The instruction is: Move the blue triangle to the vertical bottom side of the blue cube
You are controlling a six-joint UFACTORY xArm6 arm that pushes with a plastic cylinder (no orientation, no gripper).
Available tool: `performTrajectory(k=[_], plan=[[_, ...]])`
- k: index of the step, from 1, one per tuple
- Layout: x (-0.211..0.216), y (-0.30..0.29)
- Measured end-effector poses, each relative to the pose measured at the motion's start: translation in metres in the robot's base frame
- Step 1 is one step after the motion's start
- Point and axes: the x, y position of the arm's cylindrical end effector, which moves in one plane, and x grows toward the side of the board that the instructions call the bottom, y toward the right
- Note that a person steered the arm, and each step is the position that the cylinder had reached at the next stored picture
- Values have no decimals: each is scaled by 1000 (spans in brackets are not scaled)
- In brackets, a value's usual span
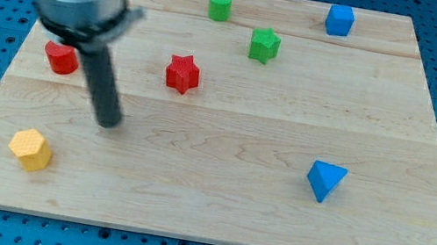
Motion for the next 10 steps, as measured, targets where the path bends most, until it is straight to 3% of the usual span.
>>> performTrajectory(k=[2,3,4,5,6,7,8,9,10], plan=[[62,161],[56,259],[20,316],[-21,317],[-7,394],[37,390],[30,320],[29,307],[55,333]])
